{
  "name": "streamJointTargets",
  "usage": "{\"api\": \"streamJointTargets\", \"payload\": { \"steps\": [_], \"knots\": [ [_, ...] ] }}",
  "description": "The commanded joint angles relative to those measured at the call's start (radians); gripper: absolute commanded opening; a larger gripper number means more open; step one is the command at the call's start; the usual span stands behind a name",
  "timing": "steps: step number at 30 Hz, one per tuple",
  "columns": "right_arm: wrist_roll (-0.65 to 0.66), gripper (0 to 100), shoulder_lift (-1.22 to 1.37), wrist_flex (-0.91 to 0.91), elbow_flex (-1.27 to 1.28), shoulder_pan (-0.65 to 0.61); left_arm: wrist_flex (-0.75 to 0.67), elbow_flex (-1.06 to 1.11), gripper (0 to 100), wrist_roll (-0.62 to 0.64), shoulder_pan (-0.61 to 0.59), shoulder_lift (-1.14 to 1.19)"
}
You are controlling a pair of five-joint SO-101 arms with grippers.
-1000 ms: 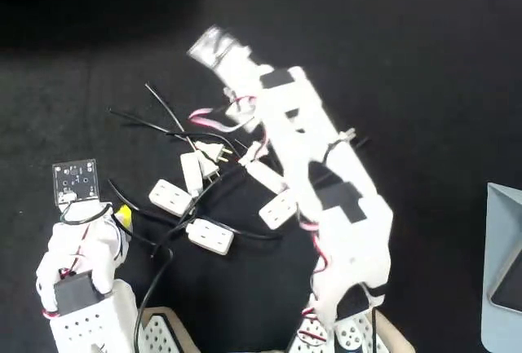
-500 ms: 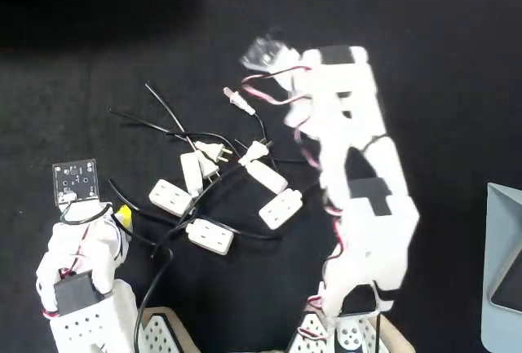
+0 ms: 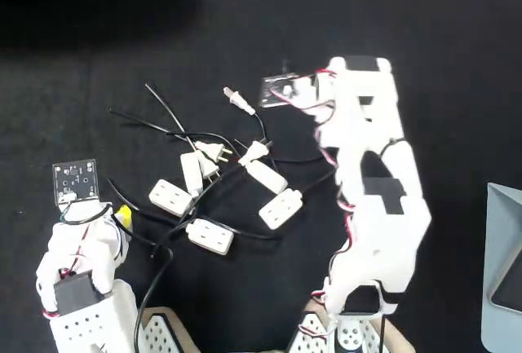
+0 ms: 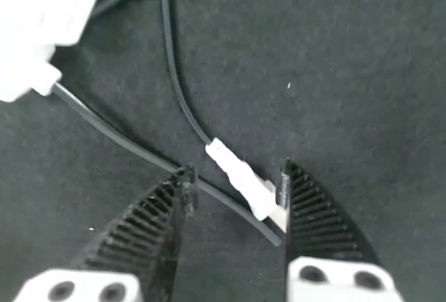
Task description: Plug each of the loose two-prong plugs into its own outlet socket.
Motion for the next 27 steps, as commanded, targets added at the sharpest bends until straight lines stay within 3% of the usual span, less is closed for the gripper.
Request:
{"api": "streamJointTargets", "payload": {
  "steps": [1, 10, 14, 18, 27],
  "knots": [
    [0.04, 19.5, 0.047, -0.029, -0.007, 0.049, -0.02, -0.01, 23, 0.003, -0.015, -0.003],
    [0.038, 18.5, 0.156, -0.107, -0.013, 0.054, -0.02, -0.008, 23, 0.003, -0.015, -0.003],
    [0.035, 0.8, 0.153, -0.106, -0.013, 0.054, -0.021, -0.002, 23, 0.003, -0.015, -0.003],
    [0.021, 1.1, 0.137, -0.104, -0.013, 0.055, -0.021, -0.001, 23, 0.003, -0.015, -0.003],
    [-0.272, 1.1, -0.038, -0.107, -0.113, 0.055, -0.021, -0.001, 23, 0.003, -0.015, -0.003]
  ]
}}
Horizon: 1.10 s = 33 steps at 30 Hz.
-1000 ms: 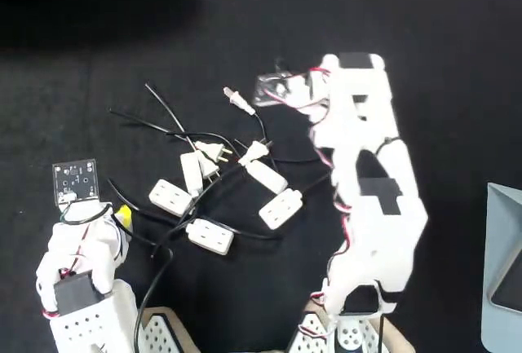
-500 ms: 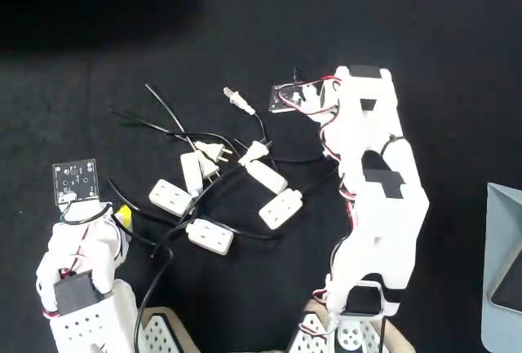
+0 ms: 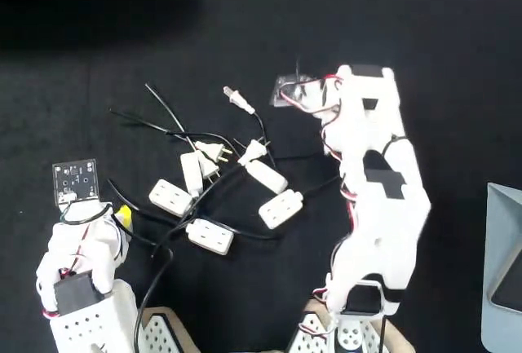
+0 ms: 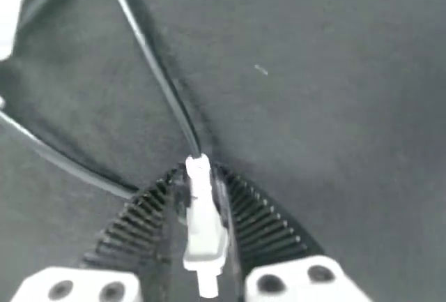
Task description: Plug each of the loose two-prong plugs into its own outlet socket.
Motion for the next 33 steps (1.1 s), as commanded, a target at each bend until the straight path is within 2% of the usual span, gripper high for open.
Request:
{"api": "streamJointTargets", "payload": {
  "steps": [1, 7, 23, 26, 33],
  "knots": [
    [-0.19, 1.1, -0.128, -0.009, -0.128, 0.012, -0.021, -0.002, 23, 0.003, -0.015, -0.003],
    [-0.391, 1.1, -0.189, -0.009, -0.182, 0.028, -0.021, -0.002, 23, 0.003, -0.015, -0.003],
    [-0.75, 1.1, -0.355, -0.017, -0.189, 0.06, -0.021, -0.002, 23, 0.003, -0.015, -0.003],
    [-0.789, 1.1, -0.36, -0.014, -0.151, 0.048, -0.021, -0.002, 23, 0.003, -0.015, -0.003],
    [-0.801, 1.1, -0.262, -0.11, 0.056, -0.097, -0.021, -0.002, 23, 0.003, -0.013, -0.003]
  ]
}}
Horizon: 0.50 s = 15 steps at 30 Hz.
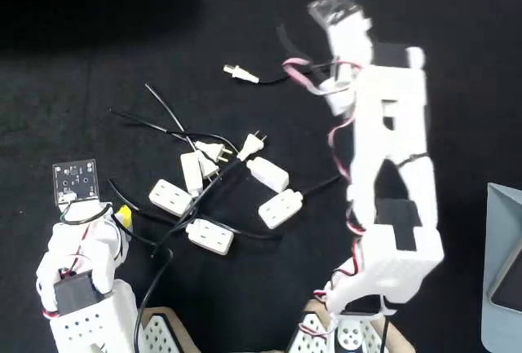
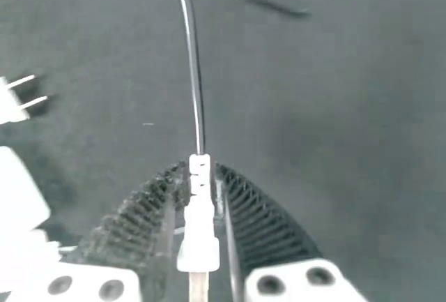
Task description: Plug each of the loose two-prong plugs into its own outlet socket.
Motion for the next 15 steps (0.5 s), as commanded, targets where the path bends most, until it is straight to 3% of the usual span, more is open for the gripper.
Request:
{"api": "streamJointTargets", "payload": {
  "steps": [1, 9, 15],
  "knots": [
    [-0.012, 1.1, 0.056, -0.1, 0.087, -0.097, -0.021, -0.002, 23, 0.003, -0.013, -0.003],
    [-0.006, 1.5, 0.239, -0.106, 0.056, -0.187, -0.021, -0.002, 23, 0.003, -0.013, -0.003],
    [0.032, 14.6, 0.308, 0.041, -0.076, -0.196, -0.021, -0.002, 23, 0.003, -0.013, -0.003]
  ]
}}
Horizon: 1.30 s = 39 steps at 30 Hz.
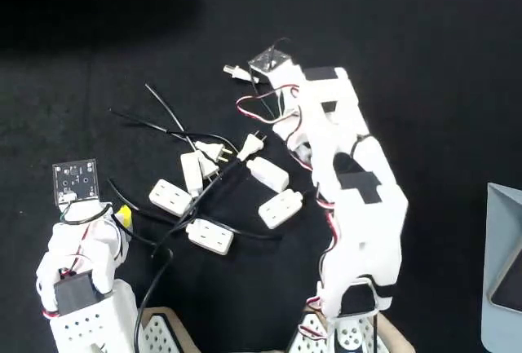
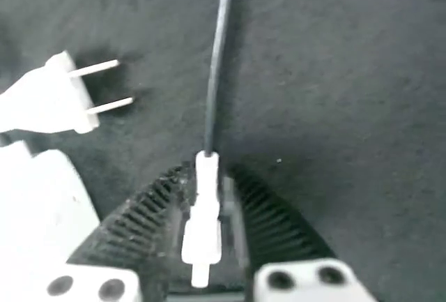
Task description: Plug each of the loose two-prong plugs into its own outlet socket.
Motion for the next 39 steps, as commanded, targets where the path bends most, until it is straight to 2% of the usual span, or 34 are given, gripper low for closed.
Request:
{"api": "streamJointTargets", "payload": {
  "steps": [1, 7, 18, 26, 33, 39],
  "knots": [
    [0.044, 14.7, 0.01, 0.117, -0.14, -0.012, -0.021, -0.002, 23, 0.003, -0.013, -0.003],
    [0.081, 14.8, 0.016, 0.258, -0.225, -0.009, -0.021, -0.002, 23, 0.003, -0.013, -0.003],
    [0.078, 14.6, 0.102, 0.279, -0.271, -0.011, -0.021, -0.002, 23, 0.003, -0.013, -0.003],
    [0.069, 14.5, 0.065, 0.419, -0.364, -0.048, -0.021, -0.001, 23, 0.003, -0.013, -0.003],
    [0.011, 14.5, 0.082, 0.377, -0.295, -0.092, -0.021, -0.001, 23, 0.003, -0.013, -0.003],
    [-0.011, 14.5, 0.127, 0.27, -0.228, -0.072, -0.021, -0.001, 23, 0.003, -0.013, -0.003]
  ]
}}
